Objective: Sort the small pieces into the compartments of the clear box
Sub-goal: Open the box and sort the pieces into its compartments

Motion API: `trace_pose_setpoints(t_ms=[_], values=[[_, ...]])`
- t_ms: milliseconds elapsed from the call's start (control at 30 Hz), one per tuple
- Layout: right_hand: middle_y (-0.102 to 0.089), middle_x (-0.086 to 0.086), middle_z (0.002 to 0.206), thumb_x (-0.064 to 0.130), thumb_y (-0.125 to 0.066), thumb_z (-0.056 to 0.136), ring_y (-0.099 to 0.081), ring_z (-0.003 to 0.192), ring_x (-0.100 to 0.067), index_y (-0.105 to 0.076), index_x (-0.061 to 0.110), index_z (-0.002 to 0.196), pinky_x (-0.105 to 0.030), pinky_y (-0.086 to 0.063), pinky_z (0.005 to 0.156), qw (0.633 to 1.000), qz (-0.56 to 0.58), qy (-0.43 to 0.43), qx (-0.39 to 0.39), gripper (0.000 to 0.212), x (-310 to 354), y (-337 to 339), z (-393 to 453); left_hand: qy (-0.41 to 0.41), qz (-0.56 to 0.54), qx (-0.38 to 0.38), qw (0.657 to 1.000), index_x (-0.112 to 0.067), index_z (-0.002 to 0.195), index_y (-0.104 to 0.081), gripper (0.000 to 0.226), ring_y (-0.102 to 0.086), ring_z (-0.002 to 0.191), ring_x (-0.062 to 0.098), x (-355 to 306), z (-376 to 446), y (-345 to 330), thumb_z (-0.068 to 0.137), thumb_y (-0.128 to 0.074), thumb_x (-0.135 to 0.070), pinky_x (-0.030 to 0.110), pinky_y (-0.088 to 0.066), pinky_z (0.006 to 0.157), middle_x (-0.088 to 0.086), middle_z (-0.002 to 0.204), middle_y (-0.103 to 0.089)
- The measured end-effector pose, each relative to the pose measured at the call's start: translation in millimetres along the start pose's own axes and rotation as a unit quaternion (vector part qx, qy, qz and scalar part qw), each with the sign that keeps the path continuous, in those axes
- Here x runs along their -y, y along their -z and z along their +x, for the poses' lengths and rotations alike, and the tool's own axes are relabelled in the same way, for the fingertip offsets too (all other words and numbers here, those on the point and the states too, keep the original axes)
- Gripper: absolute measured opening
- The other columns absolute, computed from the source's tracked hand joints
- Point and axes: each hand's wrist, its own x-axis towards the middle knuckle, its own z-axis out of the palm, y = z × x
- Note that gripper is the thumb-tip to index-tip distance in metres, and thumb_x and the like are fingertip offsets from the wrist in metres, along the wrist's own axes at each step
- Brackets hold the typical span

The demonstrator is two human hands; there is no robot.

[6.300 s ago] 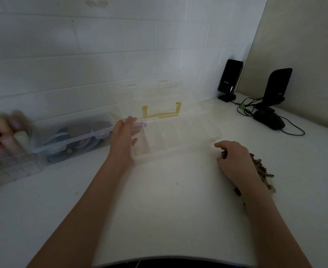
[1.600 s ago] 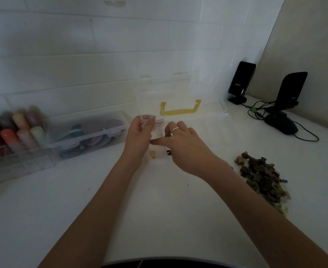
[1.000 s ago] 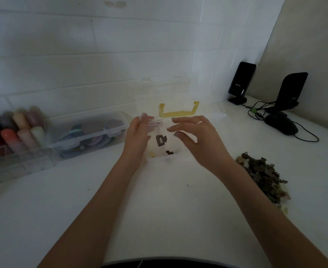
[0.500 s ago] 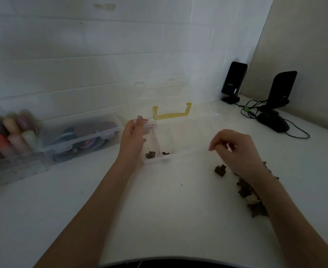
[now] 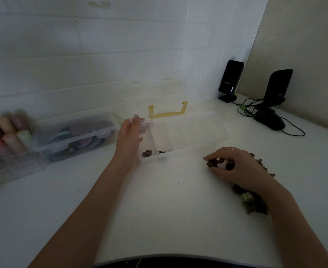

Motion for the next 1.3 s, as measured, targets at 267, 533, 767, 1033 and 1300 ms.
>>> trace_pose_setpoints(t_ms=[267,533,767,1033,1300], values=[[-0.062,0.010,0.076,0.029,-0.081,0.068,-0.056,0.064,-0.012,-0.049,0.022,0.081,-0.015,-0.045,0.061,0.985,0.131,0.077,-0.082,0.035,26,-14,5,-0.014,0.004,0.002,1.000,-0.028,0.086,-0.059,0.025,-0.061,0.090,0.005,0,-2,-1,0.097,-0.042,-0.043,0.025,-0.046,0.075,0.002,0.107,-0.067],[-0.065,0.012,0.088,0.020,-0.076,0.077,-0.060,0.082,-0.004,-0.068,0.024,0.089,-0.013,-0.045,0.073,0.967,0.120,0.171,-0.148,0.016,69,-36,35,-0.022,0.009,-0.020,1.000,-0.026,0.092,-0.060,0.034,-0.059,0.094,0.006,3,-2,-4,0.099,-0.033,-0.045,0.026,-0.047,0.076,-0.002,0.107,-0.064],[-0.063,0.000,0.080,0.014,-0.073,0.079,-0.058,0.076,-0.011,-0.069,0.011,0.080,-0.029,-0.050,0.073,0.964,0.123,0.191,-0.137,0.004,107,-55,72,-0.028,0.006,-0.020,0.999,-0.022,0.097,-0.062,0.047,-0.063,0.087,0.001,6,-6,-5,0.099,-0.024,-0.050,0.016,-0.047,0.074,-0.006,0.095,-0.066],[-0.073,0.007,0.092,0.024,-0.068,0.084,-0.062,0.091,-0.015,-0.073,0.019,0.086,-0.033,-0.046,0.085,0.963,0.003,0.179,-0.201,0.007,78,-40,71,0.002,-0.024,-0.041,0.999,-0.012,0.105,-0.058,0.050,-0.061,0.089,0.012,6,-2,-11,0.099,-0.024,-0.047,0.031,-0.046,0.082,-0.001,0.094,-0.067],[-0.071,0.009,0.101,0.033,-0.056,0.090,-0.061,0.094,-0.009,-0.071,0.026,0.102,-0.028,-0.045,0.086,0.969,-0.071,-0.001,-0.237,0.021,-12,23,38,0.000,-0.016,-0.051,0.999,-0.020,0.099,-0.058,0.032,-0.060,0.090,0.013,11,3,-13,0.100,-0.033,-0.042,0.029,-0.044,0.076,0.005,0.102,-0.067]])
